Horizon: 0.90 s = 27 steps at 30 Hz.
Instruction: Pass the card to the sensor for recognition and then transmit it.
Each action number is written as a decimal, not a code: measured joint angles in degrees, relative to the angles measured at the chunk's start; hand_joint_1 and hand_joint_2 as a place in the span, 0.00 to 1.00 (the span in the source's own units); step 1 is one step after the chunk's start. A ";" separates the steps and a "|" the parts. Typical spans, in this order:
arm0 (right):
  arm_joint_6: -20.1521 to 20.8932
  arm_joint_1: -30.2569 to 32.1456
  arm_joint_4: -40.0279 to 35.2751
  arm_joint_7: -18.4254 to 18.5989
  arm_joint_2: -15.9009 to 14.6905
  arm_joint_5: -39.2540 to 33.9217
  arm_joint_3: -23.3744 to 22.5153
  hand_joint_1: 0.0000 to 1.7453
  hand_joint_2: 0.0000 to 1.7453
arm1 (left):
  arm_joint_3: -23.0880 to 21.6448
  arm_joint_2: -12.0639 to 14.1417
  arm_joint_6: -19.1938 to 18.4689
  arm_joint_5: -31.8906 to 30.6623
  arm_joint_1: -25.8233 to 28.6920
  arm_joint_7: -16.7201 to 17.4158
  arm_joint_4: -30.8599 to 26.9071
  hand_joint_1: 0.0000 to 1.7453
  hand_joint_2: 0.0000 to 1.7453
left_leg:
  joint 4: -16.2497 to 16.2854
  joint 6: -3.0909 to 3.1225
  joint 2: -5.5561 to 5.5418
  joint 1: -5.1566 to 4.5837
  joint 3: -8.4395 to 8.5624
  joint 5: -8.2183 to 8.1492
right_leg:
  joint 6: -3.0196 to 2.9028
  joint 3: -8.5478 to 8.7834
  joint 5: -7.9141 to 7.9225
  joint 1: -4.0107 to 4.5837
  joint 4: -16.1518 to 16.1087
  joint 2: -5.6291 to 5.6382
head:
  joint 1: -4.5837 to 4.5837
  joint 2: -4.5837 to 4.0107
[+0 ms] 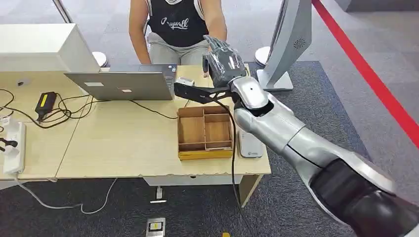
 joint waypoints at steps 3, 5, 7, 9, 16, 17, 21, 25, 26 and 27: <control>-0.24 -2.02 4.66 2.27 2.66 -0.74 0.83 1.00 1.00 | -0.50 0.00 0.17 0.13 -0.01 1.11 0.00 0.00 0.00 | 0.00 0.02 -0.02 0.00 -0.01 0.01 | 0.00 0.00 0.00 0.00 -0.01 -0.02 | 0.02 0.00; -0.76 -3.01 7.59 2.84 3.97 -1.39 1.24 1.00 1.00 | -0.87 0.02 0.20 0.30 -0.03 1.51 0.00 0.00 0.00 | 0.01 0.02 -0.01 -0.01 0.00 0.01 | 0.00 0.00 0.00 0.00 -0.01 -0.02 | 0.02 0.00; -1.51 -3.68 9.93 3.43 4.89 -1.97 1.49 1.00 1.00 | -1.31 0.02 0.42 0.61 -0.03 1.59 0.00 0.00 0.00 | 0.01 0.02 -0.01 -0.01 -0.01 0.01 | 0.00 0.01 0.00 -0.01 -0.02 -0.02 | 0.02 0.00; -1.94 -4.07 11.92 3.67 5.65 -2.25 1.75 1.00 1.00 | -1.68 0.02 0.54 0.74 -0.03 1.66 0.00 0.00 0.00 | 0.01 0.02 -0.01 -0.01 0.00 0.01 | 0.00 0.00 0.00 -0.01 -0.03 -0.02 | 0.02 0.00; -2.75 -4.21 16.15 4.59 6.92 -2.47 2.05 1.00 1.00 | -2.27 0.07 0.70 1.03 -0.03 1.84 0.00 0.00 0.00 | 0.01 0.02 -0.01 -0.01 0.02 0.01 | 0.00 0.00 0.00 0.00 -0.02 -0.01 | 0.04 0.00; -2.75 -4.22 16.56 4.61 6.99 -2.43 2.16 0.96 1.00 | -2.32 0.07 0.70 1.05 -0.02 1.83 0.00 0.00 0.00 | 0.01 0.02 0.00 -0.01 0.03 0.01 | 0.00 0.00 0.00 0.00 -0.02 -0.01 | 0.02 0.00; -2.62 -4.19 18.22 5.09 7.12 -2.56 2.53 0.00 1.00 | -2.75 0.09 0.81 1.16 0.00 1.70 0.00 0.00 0.00 | 0.01 0.02 0.00 -0.01 0.04 0.01 | -0.04 0.00 0.03 0.00 -0.02 -0.01 | 0.04 0.00; -2.97 -4.15 19.29 5.94 6.97 -2.56 2.75 0.00 1.00 | -3.17 0.11 1.11 1.31 -0.01 1.62 0.00 0.00 0.00 | 0.01 0.02 0.00 -0.01 0.03 0.01 | -0.04 -0.01 0.03 0.00 -0.03 0.00 | 0.04 0.00; -3.08 -4.15 19.49 5.94 6.95 -2.56 2.77 0.00 1.00 | -3.21 0.11 1.16 1.40 -0.01 1.62 0.00 0.00 0.00 | 0.01 0.02 0.00 -0.01 0.03 0.01 | -0.04 -0.01 0.03 0.00 -0.02 0.00 | 0.02 0.00; -3.13 -4.14 19.64 5.97 6.92 -2.56 2.80 0.00 1.00 | -3.24 0.11 1.18 1.42 -0.01 1.62 0.00 0.00 0.00 | 0.01 0.02 0.00 -0.01 0.03 0.01 | -0.04 -0.01 0.03 0.00 -0.02 0.00 | 0.04 0.00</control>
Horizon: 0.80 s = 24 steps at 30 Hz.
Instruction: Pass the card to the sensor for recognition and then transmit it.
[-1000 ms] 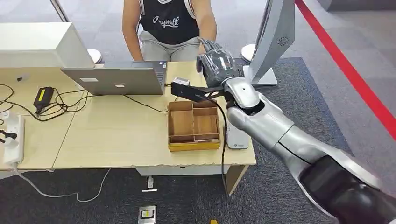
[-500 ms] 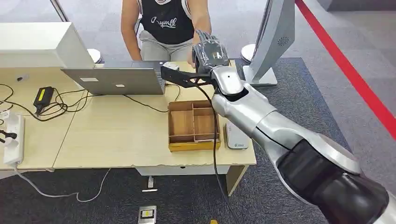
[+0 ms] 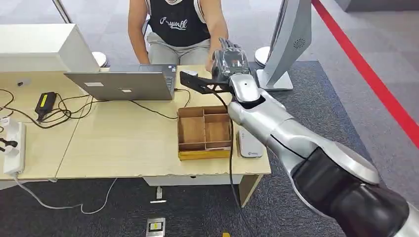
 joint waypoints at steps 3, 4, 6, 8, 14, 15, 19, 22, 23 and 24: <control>0.00 0.00 0.37 -0.02 -0.04 0.00 0.07 0.00 1.00 | -0.15 0.00 0.00 0.00 0.00 0.00 0.00 0.00 0.00 | 0.00 0.00 0.00 0.00 0.00 0.00 | 0.00 0.00 0.00 0.00 0.00 0.00 | -0.02 0.00; 0.00 0.00 0.52 0.00 -0.04 0.00 0.13 0.00 1.00 | -0.24 0.00 0.00 0.00 0.00 0.00 0.00 0.00 0.00 | 0.00 0.00 0.00 0.00 0.00 0.00 | 0.00 0.00 0.00 0.00 0.00 0.00 | 0.00 0.00; 0.00 0.00 0.79 0.00 -0.04 0.00 0.22 0.00 1.00 | -0.33 0.00 0.00 0.00 0.00 0.00 0.00 0.00 0.00 | 0.00 0.00 0.00 0.00 0.00 0.00 | 0.00 0.00 0.00 0.00 0.00 0.00 | -0.02 0.00; 0.00 0.00 0.96 0.00 -0.04 0.00 0.33 0.00 0.00 | -0.35 0.00 0.00 0.00 0.00 -0.02 0.00 0.00 0.00 | 0.00 0.00 0.00 0.00 0.00 0.00 | 0.00 0.00 0.00 0.00 0.00 0.00 | 0.00 0.00; -0.70 0.00 1.44 -0.15 0.02 -0.17 0.41 0.00 0.00 | -0.37 0.00 0.22 0.57 0.00 0.04 0.00 0.00 0.00 | 0.00 0.00 0.00 0.00 -0.01 0.00 | 0.00 0.01 0.00 0.00 0.01 0.00 | 0.00 -0.02; -0.83 0.00 1.48 -0.33 0.09 -0.26 0.41 0.00 0.00 | -0.37 0.00 0.35 0.70 0.00 0.04 0.00 0.00 0.00 | 0.00 0.00 0.00 0.00 0.00 0.00 | 0.00 0.00 0.00 0.00 0.00 0.00 | 0.00 0.00; -3.04 0.02 1.60 -3.64 0.24 -4.14 0.13 0.00 0.00 | -0.37 0.00 1.01 1.72 0.01 0.04 0.00 0.00 0.00 | 0.00 0.00 0.00 0.00 0.00 0.00 | 0.00 0.00 0.00 0.00 0.01 0.00 | -0.02 0.00; -4.70 0.83 0.81 -10.57 0.26 -13.61 -2.01 0.00 0.00 | -0.37 0.00 1.46 2.84 0.01 0.04 0.00 0.00 0.00 | 0.00 0.00 0.00 0.01 0.00 0.00 | 0.00 0.01 0.00 0.01 0.01 0.00 | 0.00 0.00; -4.70 1.31 0.18 -13.06 0.26 -16.49 -2.93 0.00 0.00 | -0.37 0.00 1.53 3.17 0.01 0.04 0.00 0.00 0.00 | 0.00 0.00 0.00 0.01 0.00 0.00 | 0.00 0.01 0.00 0.01 0.01 0.00 | -0.02 0.00; -4.63 1.94 -0.56 -15.47 0.24 -19.29 -3.78 0.00 0.00 | -0.37 0.00 1.55 3.63 0.00 0.02 0.00 0.00 0.00 | 0.00 0.00 0.00 0.01 0.01 0.00 | 0.00 0.01 0.00 0.01 0.00 0.00 | 0.00 0.00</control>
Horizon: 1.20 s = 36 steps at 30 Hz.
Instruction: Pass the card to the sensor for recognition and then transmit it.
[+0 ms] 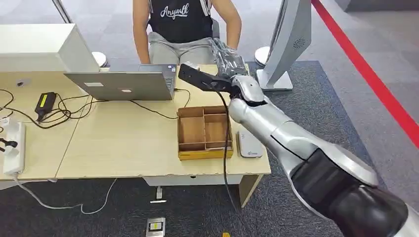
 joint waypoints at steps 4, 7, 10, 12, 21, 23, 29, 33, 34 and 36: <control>-0.20 3.06 -3.75 -3.92 -0.53 -5.72 -2.74 0.00 0.00 | 0.00 0.02 0.04 1.14 0.01 -0.15 0.00 0.00 0.00 | 0.00 0.00 0.01 0.00 0.01 0.00 | 0.00 -0.01 0.00 0.00 -0.01 0.00 | -0.02 -0.02; -1.66 5.97 -8.54 -4.01 -2.19 -9.44 -3.87 0.00 0.00 | 0.00 0.02 0.37 2.06 0.02 -0.04 0.00 0.00 0.00 | 0.01 0.00 0.01 0.00 0.03 0.00 | 0.00 0.01 0.00 0.00 -0.03 0.00 | -0.02 -0.02; -3.06 10.33 -15.42 -3.26 -5.23 -12.08 -4.64 0.00 1.00 | 0.00 0.04 0.77 2.82 0.06 0.02 0.00 0.00 0.00 | 0.01 0.00 0.00 -0.01 0.04 0.00 | 0.00 0.04 0.00 0.00 -0.06 0.00 | 0.00 0.00; -3.50 13.27 -20.54 -2.44 -7.29 -13.10 -5.25 0.00 1.00 | 0.00 0.07 0.85 3.15 0.14 0.02 0.00 0.00 0.00 | 0.02 0.00 0.00 -0.01 0.05 -0.01 | 0.00 0.01 0.00 0.00 -0.06 0.00 | 0.00 0.00; -1.79 25.54 -41.98 -0.23 -16.20 -11.77 -7.13 0.00 1.00 | 0.00 0.02 2.25 5.18 0.27 -0.46 0.00 0.00 0.00 | 0.01 -0.02 0.00 0.00 0.05 -0.03 | 0.00 0.00 -0.01 0.01 -0.07 0.04 | -0.02 0.00; -1.40 28.12 -45.30 0.08 -17.34 -10.79 -7.37 0.00 1.00 | 0.00 0.00 2.38 5.58 0.30 -0.48 0.00 0.00 0.00 | 0.00 -0.02 0.00 0.00 0.03 -0.04 | -0.01 -0.01 -0.01 0.01 -0.07 0.04 | -0.02 -0.02; -1.22 31.92 -53.06 0.27 -20.29 -10.35 -7.74 0.00 1.00 | -0.02 -0.02 2.40 5.79 0.26 -0.50 0.00 0.00 0.00 | 0.00 -0.02 0.01 -0.01 0.02 -0.03 | -0.01 0.00 0.00 0.00 -0.07 0.04 | 0.00 0.00; -0.68 33.98 -56.38 0.76 -21.57 -9.47 -8.03 0.00 1.00 | -0.02 -0.04 2.54 6.25 0.24 -0.48 0.00 0.00 0.00 | 0.00 -0.02 0.01 0.00 0.05 -0.03 | -0.01 0.04 -0.01 0.00 -0.08 0.04 | 0.00 -0.02; -0.59 34.95 -56.92 0.76 -21.77 -9.24 -8.07 0.00 1.00 | -0.02 -0.04 2.56 6.32 0.25 -0.44 0.00 0.00 0.00 | 0.00 -0.02 0.01 -0.01 0.04 -0.03 | -0.01 0.03 -0.01 0.00 -0.08 0.04 | 0.00 0.00; -0.61 36.47 -57.80 0.71 -22.14 -8.95 -8.13 0.00 1.00 | -0.02 -0.04 2.56 6.38 0.25 -0.42 0.00 0.00 0.00 | 0.00 -0.02 0.00 -0.01 0.01 -0.03 | -0.01 0.00 -0.01 0.00 -0.07 0.04 | -0.02 0.00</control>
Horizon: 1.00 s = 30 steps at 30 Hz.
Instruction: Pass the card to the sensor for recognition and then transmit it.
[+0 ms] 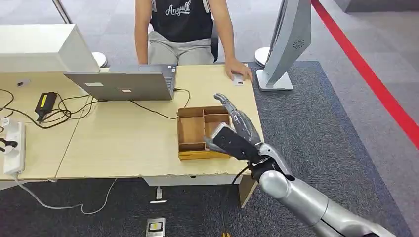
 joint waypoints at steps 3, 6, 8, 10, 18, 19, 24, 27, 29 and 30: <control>0.66 1.05 -1.27 -0.02 -0.57 0.24 -0.07 0.00 1.00 | -0.02 0.00 0.02 0.09 -0.05 0.00 -0.02 0.00 0.00 | 0.00 0.00 0.01 0.00 0.00 0.00 | 0.00 -0.01 0.00 0.00 0.00 0.00 | 0.00 0.00; 1.99 1.83 -2.05 0.64 -0.94 2.76 -0.07 0.00 1.00 | -0.04 -0.02 0.02 0.46 -0.08 0.31 -0.02 0.00 0.00 | -0.01 0.00 0.01 0.00 0.00 0.00 | 0.00 -0.01 0.00 0.00 0.00 0.00 | 0.00 0.00; 2.69 2.07 -2.49 2.18 -1.00 5.67 -0.07 0.00 1.00 | -0.07 -0.02 0.02 0.74 -0.10 0.39 -0.04 0.00 0.00 | -0.01 0.00 0.01 0.00 0.00 0.00 | 0.00 0.00 0.00 0.00 0.00 0.00 | 0.00 0.00; 3.32 2.23 -2.71 3.87 -1.09 9.49 -0.02 0.00 1.00 | -0.20 -0.02 0.02 0.92 -0.11 0.48 -0.11 0.00 0.00 | -0.01 0.00 0.01 0.00 0.00 0.00 | 0.00 0.00 0.00 0.00 0.00 0.00 | 0.00 0.00; 6.71 2.44 -3.36 11.67 -1.40 23.58 0.55 0.00 1.00 | -1.33 -0.02 0.02 1.57 -0.16 0.61 -0.46 0.00 0.00 | -0.01 0.00 0.01 0.00 0.00 0.00 | 0.00 0.01 0.00 0.00 0.00 0.00 | 0.00 0.00; 6.91 2.54 -3.39 12.19 -1.40 24.27 0.59 0.00 1.00 | -1.42 -0.02 0.02 1.57 -0.17 0.61 -0.48 0.00 0.00 | -0.01 0.00 0.01 0.00 0.00 0.00 | 0.00 0.01 0.00 0.00 0.00 0.00 | 0.00 0.00; 8.87 3.43 -3.36 16.07 -1.29 30.51 0.77 0.00 1.00 | -2.25 -0.02 0.02 1.84 -0.25 0.87 -0.52 0.00 0.00 | -0.01 0.00 0.01 0.00 -0.02 0.00 | 0.00 0.00 0.00 0.00 0.00 0.00 | 0.00 0.00; 9.84 4.07 -3.19 17.95 -0.92 31.76 0.46 0.00 1.00 | -2.89 -0.02 0.02 1.95 -0.32 1.14 -0.55 0.00 0.00 | -0.01 0.00 0.01 0.00 -0.01 0.00 | 0.00 0.00 0.00 0.00 0.00 0.00 | 0.00 0.00; 10.30 4.18 -2.97 18.56 -0.79 32.41 0.35 0.00 1.00 | -3.17 -0.02 0.02 1.97 -0.33 1.14 -0.57 0.00 0.00 | -0.01 0.00 0.01 0.00 -0.01 0.00 | 0.00 0.00 0.00 0.00 0.00 0.00 | 0.00 -0.02; 10.43 4.22 -2.86 18.73 -0.76 32.48 0.33 0.00 1.00 | -3.34 -0.02 0.02 1.99 -0.33 1.14 -0.55 0.00 0.00 | -0.01 0.00 0.01 0.00 -0.02 0.00 | 0.00 0.01 0.00 0.00 0.00 0.00 | 0.02 0.00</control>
